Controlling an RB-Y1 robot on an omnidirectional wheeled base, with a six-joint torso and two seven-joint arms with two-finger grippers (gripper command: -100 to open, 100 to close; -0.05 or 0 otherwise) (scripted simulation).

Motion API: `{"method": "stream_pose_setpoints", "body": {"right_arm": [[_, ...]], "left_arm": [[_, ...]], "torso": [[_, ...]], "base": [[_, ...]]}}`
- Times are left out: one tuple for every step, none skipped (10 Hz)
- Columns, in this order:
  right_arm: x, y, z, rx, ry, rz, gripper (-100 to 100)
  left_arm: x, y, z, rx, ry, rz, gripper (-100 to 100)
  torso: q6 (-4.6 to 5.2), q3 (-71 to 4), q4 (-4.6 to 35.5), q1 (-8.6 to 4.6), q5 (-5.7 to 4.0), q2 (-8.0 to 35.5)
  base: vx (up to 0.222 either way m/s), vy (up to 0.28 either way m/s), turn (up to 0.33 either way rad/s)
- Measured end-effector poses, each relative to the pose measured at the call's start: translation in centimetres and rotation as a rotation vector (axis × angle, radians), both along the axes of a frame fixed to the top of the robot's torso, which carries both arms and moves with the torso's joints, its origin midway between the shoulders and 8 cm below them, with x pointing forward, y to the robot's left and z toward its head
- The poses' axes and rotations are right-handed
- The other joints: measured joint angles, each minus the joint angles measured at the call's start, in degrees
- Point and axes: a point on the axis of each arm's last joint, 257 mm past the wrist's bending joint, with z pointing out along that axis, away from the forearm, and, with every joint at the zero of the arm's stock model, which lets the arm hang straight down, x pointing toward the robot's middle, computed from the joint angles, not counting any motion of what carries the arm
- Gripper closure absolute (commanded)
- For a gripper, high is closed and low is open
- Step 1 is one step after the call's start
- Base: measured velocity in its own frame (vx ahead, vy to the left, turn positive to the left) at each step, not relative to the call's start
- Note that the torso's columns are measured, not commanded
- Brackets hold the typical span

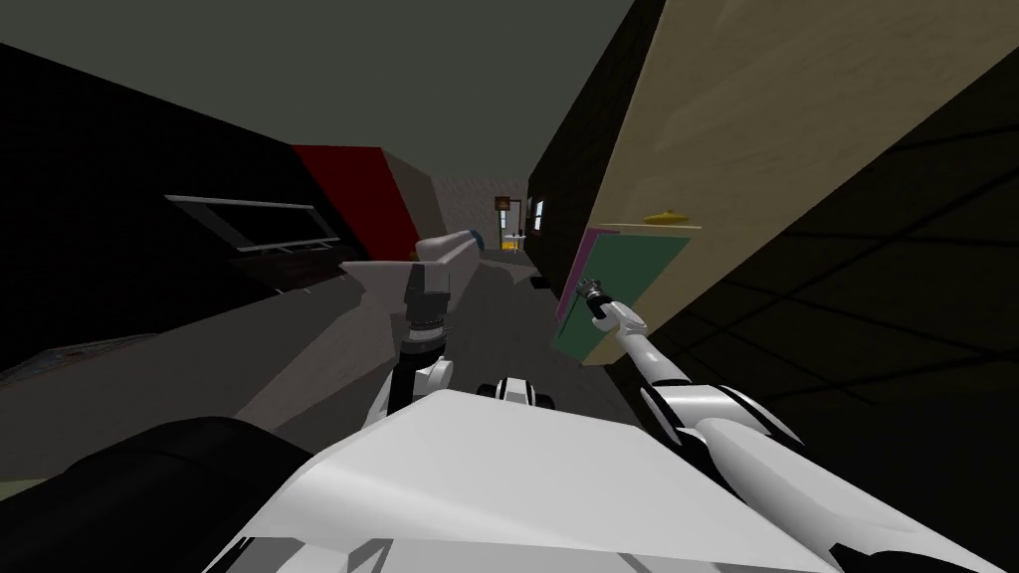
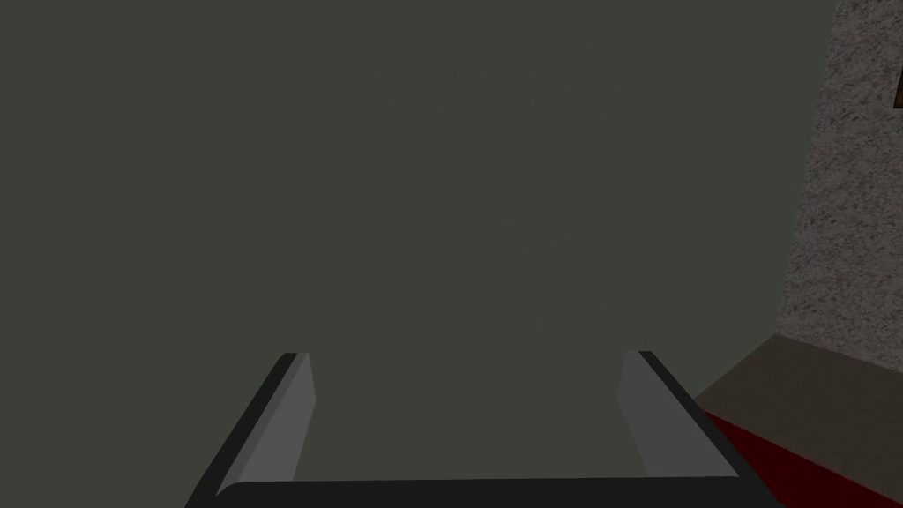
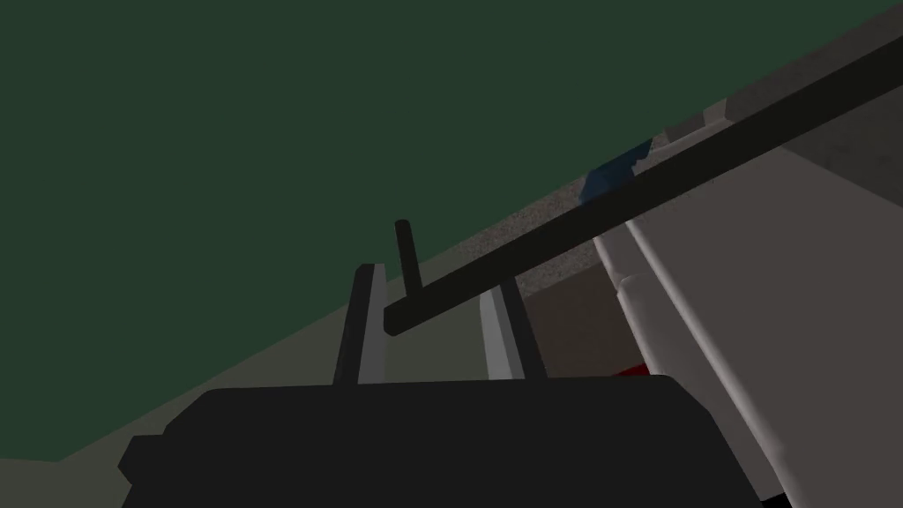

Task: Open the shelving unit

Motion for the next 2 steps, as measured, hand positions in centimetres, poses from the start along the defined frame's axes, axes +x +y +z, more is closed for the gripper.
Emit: {"method": "stream_pose_setpoints", "body": {"right_arm": [[0.37,-0.51,0.49,0.0,0.002,-0.002,-100],[0.47,-0.65,-0.01,0.002,0.018,-0.006,-100]], "left_arm": [[0.0,0.0,0.0,0.0,0.0,0.0,0],[0.0,0.0,0.0,0.0,0.0,0.0,0]], "torso": [[-0.03,-0.1,-0.1,0.13,0.0,-0.2],[0.03,-0.3,0.1,0.15,0.18,-0.4]], "base": [[-0.087,0.016,0.121],[-0.043,0.019,0.068]]}}
